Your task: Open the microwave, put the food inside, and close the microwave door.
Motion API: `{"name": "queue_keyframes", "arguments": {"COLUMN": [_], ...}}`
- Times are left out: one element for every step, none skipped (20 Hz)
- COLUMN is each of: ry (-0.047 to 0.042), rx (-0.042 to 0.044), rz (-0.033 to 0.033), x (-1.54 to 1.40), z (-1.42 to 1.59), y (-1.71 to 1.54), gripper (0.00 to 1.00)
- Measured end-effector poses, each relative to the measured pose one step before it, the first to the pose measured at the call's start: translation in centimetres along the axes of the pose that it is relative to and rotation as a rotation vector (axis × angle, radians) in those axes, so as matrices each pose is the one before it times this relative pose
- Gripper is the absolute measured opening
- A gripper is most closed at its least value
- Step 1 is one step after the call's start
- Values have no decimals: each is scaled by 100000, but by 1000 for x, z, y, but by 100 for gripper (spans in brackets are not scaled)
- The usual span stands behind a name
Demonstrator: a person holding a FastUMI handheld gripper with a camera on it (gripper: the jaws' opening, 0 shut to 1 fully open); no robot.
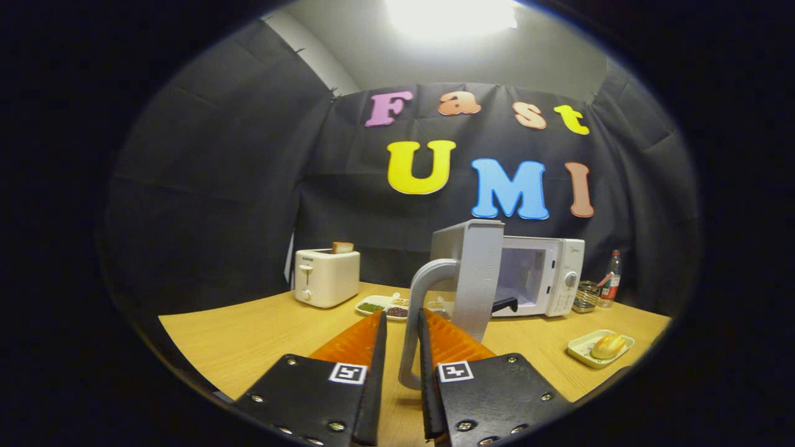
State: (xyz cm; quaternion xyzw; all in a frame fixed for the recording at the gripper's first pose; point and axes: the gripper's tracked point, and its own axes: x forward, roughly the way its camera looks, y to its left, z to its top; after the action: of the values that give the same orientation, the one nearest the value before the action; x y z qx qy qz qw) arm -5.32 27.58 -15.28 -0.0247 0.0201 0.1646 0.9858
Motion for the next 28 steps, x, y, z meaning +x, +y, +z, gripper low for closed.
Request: {"name": "queue_keyframes", "arguments": {"ry": [-1689, -1326, -1361, -616, -703, -73, 970, 1079, 1651, 2555, 2917, 2253, 1780, 2382, 3179, 3867, 4034, 4039, 4479, 4292, 4190, 4072, 3372, 2237, 1496, 1317, 1341, 1810], "rx": [-3550, -4010, -3192, -1956, -255, 702, 1175, 1480, 1346, 1167, 1275, 1830, 1999, 1383, 1215, 665, 469, 742, 1290, 1828, 2163, 2585, 3043, 2548, 1895, 1297, 882, 665], "rz": [4829, 3936, 2734, 843, 143, 460, 738, 873, 879, 738, 395, -244, -1235, -1134, -1902, -2357, -2677, -2665, -2315, -1718, -625, -467, -700, 173, -264, -1189, -1205, -894], "x": [-589, -1113, -707, -882, -701, -671, -395, -434, -525, -404, -466, -378, -327, -125, -145, -251, 0, 14, 118, 214, 265, 243, 207, 295, 332, 304, 409, 309], "z": [274, 247, 139, 141, 37, 64, -110, -35, -185, -483, -693, -701, -707, -946, -1096, -1291, -1160, -1150, -1447, -1292, -1022, -961, -828, -437, -385, -254, -370, -428], "y": [873, 346, 176, -413, -561, -628, -613, -915, -976, -1300, -1501, -1862, -1944, -2208, -2311, -2666, -2672, -2780, -2552, -2436, -1940, -1749, -1662, -1169, -1024, -1053, -895, -650], "gripper": [47, 57, 76, 79, 80, 80, 80, 80, 80, 80, 80, 81, 81, 80, 80, 80, 81, 81, 81, 81, 81, 81, 81, 81, 81, 81, 81, 81]}}
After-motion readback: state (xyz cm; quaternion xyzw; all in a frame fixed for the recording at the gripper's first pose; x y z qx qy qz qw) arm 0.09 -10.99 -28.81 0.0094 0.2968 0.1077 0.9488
